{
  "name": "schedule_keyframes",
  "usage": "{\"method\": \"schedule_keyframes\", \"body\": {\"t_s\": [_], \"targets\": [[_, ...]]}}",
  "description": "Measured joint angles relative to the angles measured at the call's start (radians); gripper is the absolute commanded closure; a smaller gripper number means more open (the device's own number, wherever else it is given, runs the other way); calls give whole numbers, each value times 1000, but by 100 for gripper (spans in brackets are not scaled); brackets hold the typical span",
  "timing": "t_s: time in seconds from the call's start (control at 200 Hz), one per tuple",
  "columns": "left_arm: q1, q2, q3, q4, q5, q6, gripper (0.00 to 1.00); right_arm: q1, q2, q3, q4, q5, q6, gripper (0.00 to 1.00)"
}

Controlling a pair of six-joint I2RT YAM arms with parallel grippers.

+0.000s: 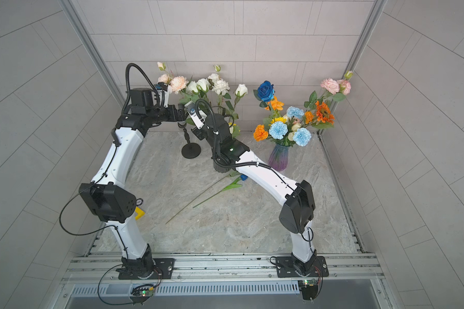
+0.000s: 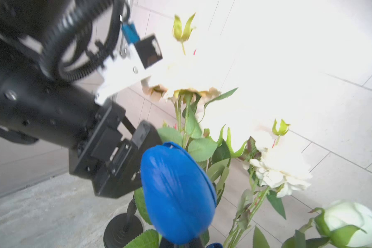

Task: Pick out blue flowers from the vase
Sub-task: Pick up the flower from the vase, then place the flower at the center of the board.

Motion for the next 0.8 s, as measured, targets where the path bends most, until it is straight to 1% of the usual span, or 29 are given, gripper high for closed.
{"method": "schedule_keyframes", "body": {"t_s": [0.305, 0.405, 0.615, 0.705, 0.796], "targets": [[-18, -2, 0, -6, 0, 7, 0, 3, -153, -25, 24, -6, 56, 100], [-20, -13, -4, -16, -1, 12, 0, 1, -225, -59, 25, -12, 74, 100], [-22, -74, -43, -25, -5, 21, 0, -21, -399, -182, 31, -19, 150, 100], [-22, -106, -58, -28, -7, 22, 0, -36, -475, -270, 48, -10, 208, 100], [-23, -134, -64, -31, -9, 22, 0, -48, -540, -377, 69, 30, 277, 100]]}}
